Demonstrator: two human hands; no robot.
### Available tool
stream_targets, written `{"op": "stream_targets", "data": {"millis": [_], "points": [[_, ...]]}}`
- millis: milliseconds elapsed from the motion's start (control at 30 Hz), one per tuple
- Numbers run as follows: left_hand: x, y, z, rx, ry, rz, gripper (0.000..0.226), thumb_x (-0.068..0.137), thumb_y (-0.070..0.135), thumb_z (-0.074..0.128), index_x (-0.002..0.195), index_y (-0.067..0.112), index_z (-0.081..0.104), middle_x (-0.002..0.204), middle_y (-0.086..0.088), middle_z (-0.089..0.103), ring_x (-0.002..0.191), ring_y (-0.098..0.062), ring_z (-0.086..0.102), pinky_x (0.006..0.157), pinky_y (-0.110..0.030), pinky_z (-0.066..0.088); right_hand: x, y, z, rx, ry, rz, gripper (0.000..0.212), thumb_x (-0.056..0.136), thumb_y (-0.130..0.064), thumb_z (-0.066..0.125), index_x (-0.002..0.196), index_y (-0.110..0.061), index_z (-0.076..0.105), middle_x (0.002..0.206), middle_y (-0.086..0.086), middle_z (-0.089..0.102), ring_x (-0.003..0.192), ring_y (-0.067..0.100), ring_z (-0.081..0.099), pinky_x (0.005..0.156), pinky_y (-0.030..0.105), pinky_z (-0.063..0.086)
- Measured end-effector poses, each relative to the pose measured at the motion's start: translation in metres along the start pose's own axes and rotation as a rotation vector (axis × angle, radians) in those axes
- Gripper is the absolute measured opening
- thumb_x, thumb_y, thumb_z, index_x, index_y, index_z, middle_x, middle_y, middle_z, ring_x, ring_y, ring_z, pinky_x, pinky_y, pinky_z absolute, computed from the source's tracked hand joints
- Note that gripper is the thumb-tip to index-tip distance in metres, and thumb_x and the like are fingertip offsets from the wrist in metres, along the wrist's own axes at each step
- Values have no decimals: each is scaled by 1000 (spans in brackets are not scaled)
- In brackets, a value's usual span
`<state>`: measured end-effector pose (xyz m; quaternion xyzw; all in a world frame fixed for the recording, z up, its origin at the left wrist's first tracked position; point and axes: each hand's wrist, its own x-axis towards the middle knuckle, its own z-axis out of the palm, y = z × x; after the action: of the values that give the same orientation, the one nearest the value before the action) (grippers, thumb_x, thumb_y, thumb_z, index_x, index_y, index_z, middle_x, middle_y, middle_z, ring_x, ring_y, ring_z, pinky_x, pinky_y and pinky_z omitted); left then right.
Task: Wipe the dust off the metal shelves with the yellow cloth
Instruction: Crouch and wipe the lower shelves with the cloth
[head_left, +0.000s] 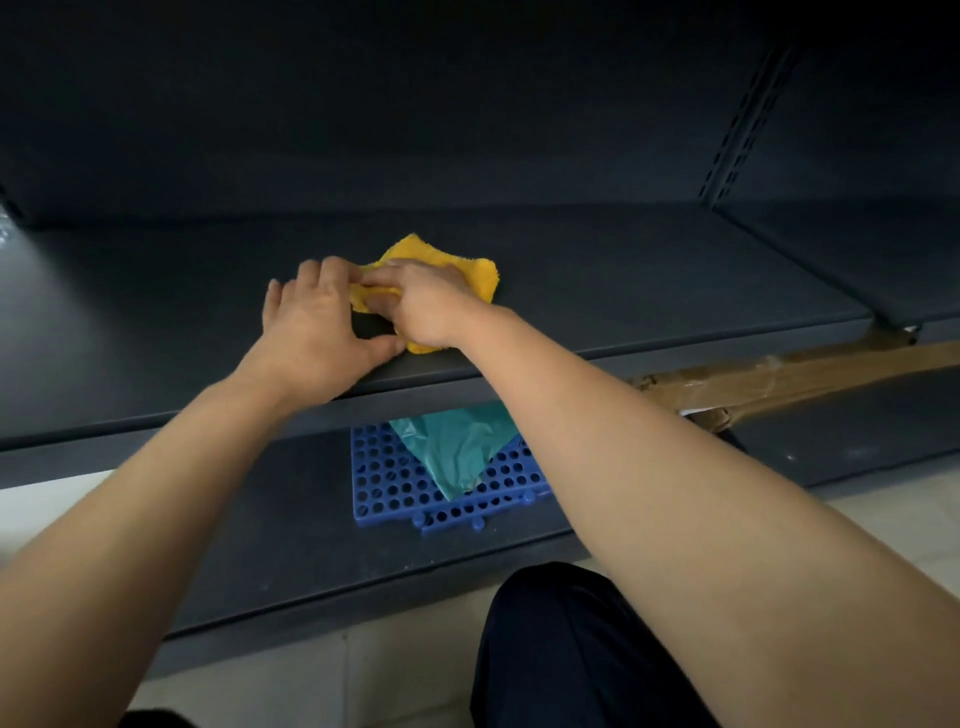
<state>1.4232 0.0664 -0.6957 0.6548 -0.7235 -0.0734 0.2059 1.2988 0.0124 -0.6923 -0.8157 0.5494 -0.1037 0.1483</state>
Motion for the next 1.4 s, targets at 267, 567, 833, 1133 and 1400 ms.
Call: {"op": "stream_targets", "data": {"millis": [267, 567, 833, 1133, 1400], "points": [[7, 43, 15, 3, -132, 146, 81, 79, 44, 65, 143, 15, 25, 142, -9, 35, 135, -27, 30, 118, -43, 4, -28, 42, -12, 27, 23, 65, 40, 99, -33, 44, 139, -33, 45, 149, -1, 40, 129, 23, 44, 106, 33, 36], [22, 108, 40, -28, -215, 280, 75, 82, 45, 63, 142, 17, 27, 143, -9, 34, 136, -27, 27, 119, -42, 1, -70, 131, -45, 78, 77, 292, 37, 99, -27, 46, 135, -28, 50, 142, 3, 47, 128, 25, 46, 105, 31, 37], [28, 158, 73, 0, -307, 384, 66, 88, 45, 55, 142, 15, 31, 142, -7, 37, 136, -25, 29, 119, -41, 1, -109, 195, -68, 74, 194, 465, 37, 100, -24, 44, 137, -26, 49, 144, 4, 46, 127, 27, 45, 102, 31, 39], [38, 221, 105, 24, -345, 452, 54, 92, 40, 49, 139, 15, 37, 140, -8, 40, 134, -25, 32, 119, -40, 3, -134, 248, -84, 70, 285, 601, 35, 100, -26, 44, 134, -31, 51, 133, 6, 55, 117, 27, 53, 99, 35, 42], [67, 273, 125, 42, -356, 452, 45, 95, 32, 45, 136, 14, 41, 139, -10, 41, 132, -27, 35, 118, -41, 7, -136, 282, -106, -4, 218, 622, 38, 101, -28, 41, 138, -30, 46, 132, 9, 55, 117, 30, 53, 98, 38, 44]]}}
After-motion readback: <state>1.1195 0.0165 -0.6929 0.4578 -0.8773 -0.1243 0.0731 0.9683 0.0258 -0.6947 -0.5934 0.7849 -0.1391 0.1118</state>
